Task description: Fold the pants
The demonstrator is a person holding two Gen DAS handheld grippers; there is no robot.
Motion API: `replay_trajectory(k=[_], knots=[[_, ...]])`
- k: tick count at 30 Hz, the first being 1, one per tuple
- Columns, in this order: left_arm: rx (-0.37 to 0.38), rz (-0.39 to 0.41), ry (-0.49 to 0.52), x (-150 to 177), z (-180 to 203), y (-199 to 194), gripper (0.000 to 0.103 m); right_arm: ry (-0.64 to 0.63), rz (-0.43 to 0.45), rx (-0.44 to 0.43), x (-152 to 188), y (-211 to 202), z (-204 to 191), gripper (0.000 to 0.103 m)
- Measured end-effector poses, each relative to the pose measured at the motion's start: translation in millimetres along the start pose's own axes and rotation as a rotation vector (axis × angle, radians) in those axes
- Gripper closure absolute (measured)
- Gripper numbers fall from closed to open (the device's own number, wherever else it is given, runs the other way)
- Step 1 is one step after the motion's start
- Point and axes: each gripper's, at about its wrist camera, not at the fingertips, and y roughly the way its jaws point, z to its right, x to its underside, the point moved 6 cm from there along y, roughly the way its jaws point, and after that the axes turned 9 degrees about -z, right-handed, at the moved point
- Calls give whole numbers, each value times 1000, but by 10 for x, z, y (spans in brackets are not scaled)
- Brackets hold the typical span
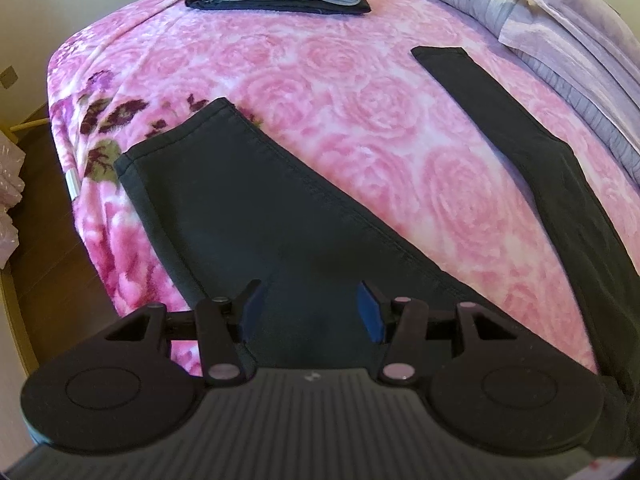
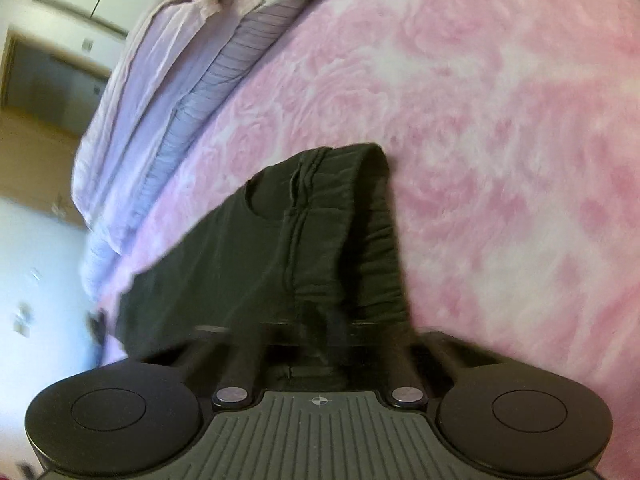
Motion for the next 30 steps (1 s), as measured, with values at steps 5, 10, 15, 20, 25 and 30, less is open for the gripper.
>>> replay_trajectory(k=[5,10,15,20,25,30], knots=[[-13,17,12,-30,-18,-38,56,-152,86,175,-73,-131,-243,103],[-9,13,14,10,1,-62,55,-118,39,261,-52,32,-172,99],[-25,16,31,73,-9,-68,54,-316,142,636,211,-295,-625,85],[-14,1,50,219,21,-52,54,-678,-26,589,1210,-98,-1010,85],[-29,10,90,347,-104,-218,54,-736,-84,670,1924,-263,-674,79],[-83,-15,118,472,-408,-434,53,-662,-182,714,2169,-520,-653,73]])
